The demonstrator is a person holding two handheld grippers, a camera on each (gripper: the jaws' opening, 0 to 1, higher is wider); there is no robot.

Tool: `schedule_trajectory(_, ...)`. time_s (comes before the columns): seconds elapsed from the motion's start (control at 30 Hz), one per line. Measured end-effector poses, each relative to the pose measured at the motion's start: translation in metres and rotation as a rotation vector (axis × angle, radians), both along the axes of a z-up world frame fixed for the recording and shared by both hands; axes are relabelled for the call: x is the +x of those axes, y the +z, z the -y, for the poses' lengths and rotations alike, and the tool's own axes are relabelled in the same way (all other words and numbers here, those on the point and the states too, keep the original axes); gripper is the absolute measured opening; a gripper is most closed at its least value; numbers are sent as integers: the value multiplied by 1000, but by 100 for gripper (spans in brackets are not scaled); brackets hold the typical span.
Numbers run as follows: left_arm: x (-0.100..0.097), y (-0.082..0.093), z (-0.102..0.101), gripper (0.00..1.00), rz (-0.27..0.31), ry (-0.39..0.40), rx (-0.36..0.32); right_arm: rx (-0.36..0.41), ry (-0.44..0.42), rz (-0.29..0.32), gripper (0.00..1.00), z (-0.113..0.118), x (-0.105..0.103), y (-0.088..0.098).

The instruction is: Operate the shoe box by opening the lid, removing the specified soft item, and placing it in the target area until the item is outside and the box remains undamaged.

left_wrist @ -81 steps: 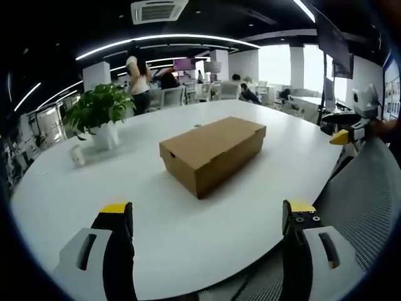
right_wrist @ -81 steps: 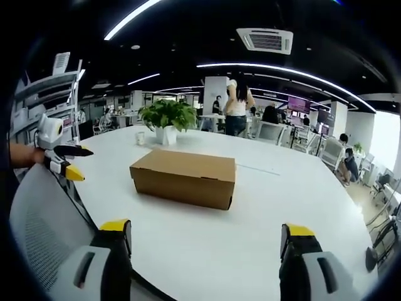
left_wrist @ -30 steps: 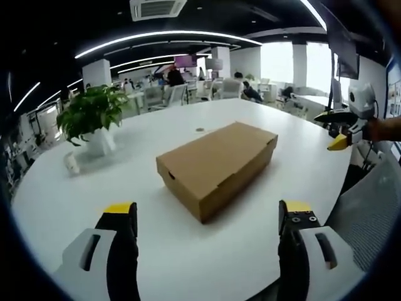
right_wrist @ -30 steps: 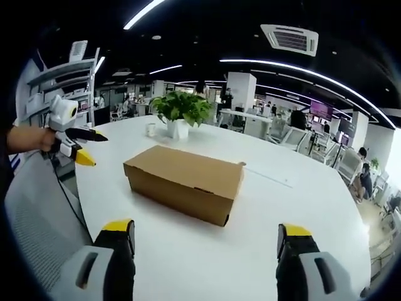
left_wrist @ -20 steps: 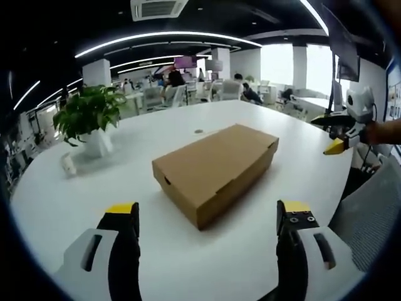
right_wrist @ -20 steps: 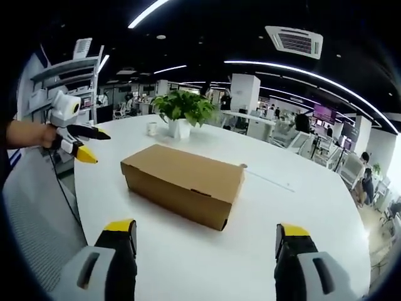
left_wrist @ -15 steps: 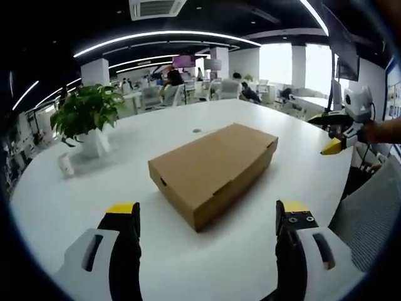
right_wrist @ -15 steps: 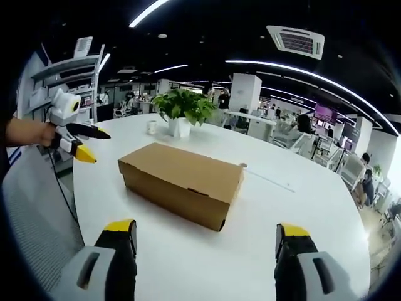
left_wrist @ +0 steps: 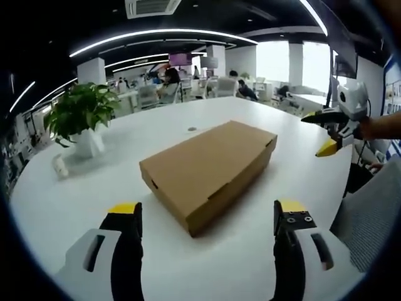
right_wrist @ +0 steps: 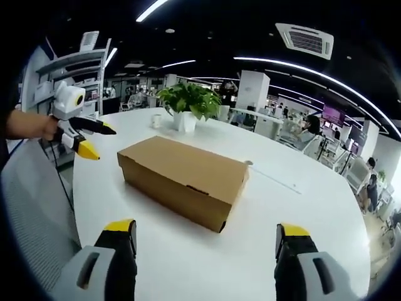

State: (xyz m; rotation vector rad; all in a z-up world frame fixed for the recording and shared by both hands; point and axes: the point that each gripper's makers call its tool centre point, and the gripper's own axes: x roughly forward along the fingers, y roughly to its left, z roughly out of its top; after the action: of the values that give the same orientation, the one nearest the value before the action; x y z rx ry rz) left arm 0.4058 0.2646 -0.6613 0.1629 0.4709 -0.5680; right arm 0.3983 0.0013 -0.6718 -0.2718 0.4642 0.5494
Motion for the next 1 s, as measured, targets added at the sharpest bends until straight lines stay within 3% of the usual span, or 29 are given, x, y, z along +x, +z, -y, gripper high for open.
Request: schedule_trajectory(1.0,11,-15,6,84,-33,-1,17,-34,32,-21,91,-1,14,-10)
